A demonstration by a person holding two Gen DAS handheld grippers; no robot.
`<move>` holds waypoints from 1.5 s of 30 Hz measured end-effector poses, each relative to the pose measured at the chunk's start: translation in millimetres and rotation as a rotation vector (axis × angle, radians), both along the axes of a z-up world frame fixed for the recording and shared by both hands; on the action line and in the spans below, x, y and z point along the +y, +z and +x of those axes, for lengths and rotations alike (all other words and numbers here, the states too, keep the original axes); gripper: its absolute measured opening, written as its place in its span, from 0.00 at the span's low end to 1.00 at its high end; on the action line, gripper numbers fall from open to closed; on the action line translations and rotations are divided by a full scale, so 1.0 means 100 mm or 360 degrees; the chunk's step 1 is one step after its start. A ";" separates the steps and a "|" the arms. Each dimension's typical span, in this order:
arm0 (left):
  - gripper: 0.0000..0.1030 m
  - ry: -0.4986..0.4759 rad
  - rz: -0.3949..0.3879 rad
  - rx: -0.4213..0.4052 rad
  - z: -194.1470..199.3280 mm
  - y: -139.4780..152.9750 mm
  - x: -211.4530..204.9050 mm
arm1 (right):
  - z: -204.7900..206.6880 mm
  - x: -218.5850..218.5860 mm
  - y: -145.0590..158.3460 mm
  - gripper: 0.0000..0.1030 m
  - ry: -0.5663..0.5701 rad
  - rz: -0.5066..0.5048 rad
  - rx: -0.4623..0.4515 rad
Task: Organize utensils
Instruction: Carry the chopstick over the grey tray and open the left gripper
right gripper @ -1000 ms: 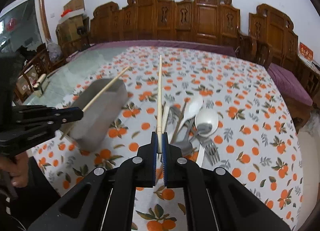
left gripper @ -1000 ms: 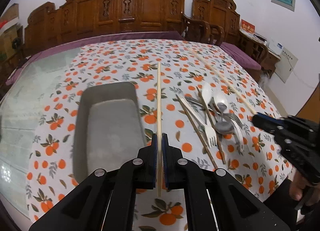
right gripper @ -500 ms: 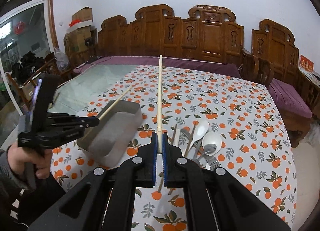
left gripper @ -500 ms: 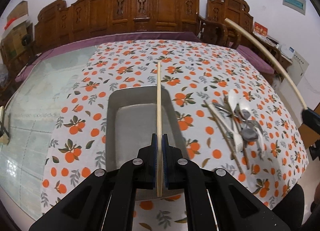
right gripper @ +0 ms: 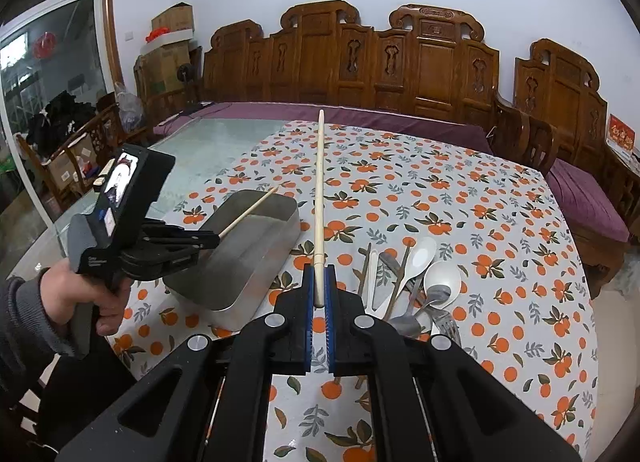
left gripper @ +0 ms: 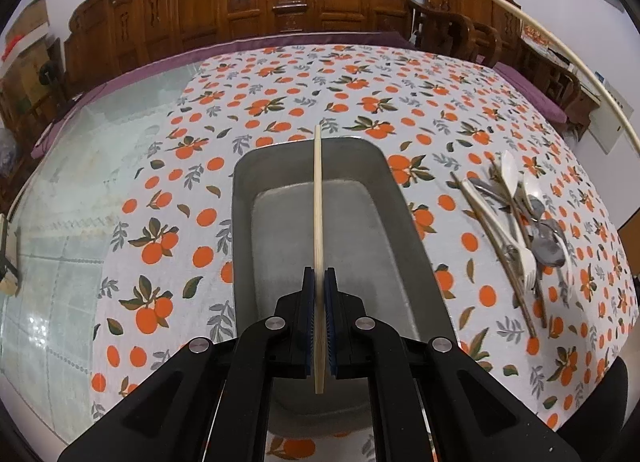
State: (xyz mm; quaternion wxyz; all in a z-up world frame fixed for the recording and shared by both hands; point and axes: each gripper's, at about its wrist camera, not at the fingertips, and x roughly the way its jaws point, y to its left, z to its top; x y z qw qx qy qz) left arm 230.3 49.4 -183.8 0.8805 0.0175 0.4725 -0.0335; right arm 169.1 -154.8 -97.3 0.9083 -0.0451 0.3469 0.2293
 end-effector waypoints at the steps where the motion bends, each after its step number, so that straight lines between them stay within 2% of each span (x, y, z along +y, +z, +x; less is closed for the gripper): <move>1: 0.04 -0.0001 -0.0001 0.0007 0.02 -0.02 0.01 | 0.00 0.01 0.00 0.06 0.0001 0.0000 0.0003; 16: 0.04 -0.0029 -0.0029 0.0057 0.20 -0.19 0.02 | 0.08 0.08 -0.18 0.06 -0.0005 -0.0015 0.0076; 26: 0.04 -0.0047 -0.0090 0.0035 0.08 -0.07 0.11 | 0.15 0.31 -0.34 0.06 0.0052 -0.0006 0.0141; 32: 0.05 -0.0054 -0.0125 0.0047 0.16 -0.12 0.10 | 0.15 0.31 -0.37 0.06 0.0038 -0.0013 0.0151; 33: 0.05 -0.0065 -0.0131 0.0056 0.18 -0.13 0.08 | 0.14 0.29 -0.37 0.06 0.0032 -0.0016 0.0151; 35: 0.14 -0.0092 -0.0147 0.0070 0.22 -0.16 0.03 | 0.16 0.23 -0.36 0.06 0.0016 -0.0017 0.0150; 38: 0.17 -0.0146 -0.0181 0.0100 0.26 -0.22 -0.09 | 0.17 0.16 -0.35 0.06 -0.0002 -0.0019 0.0144; 45: 0.17 -0.0076 -0.0032 0.0119 0.33 -0.33 -0.14 | 0.18 0.09 -0.34 0.06 -0.0004 -0.0019 0.0139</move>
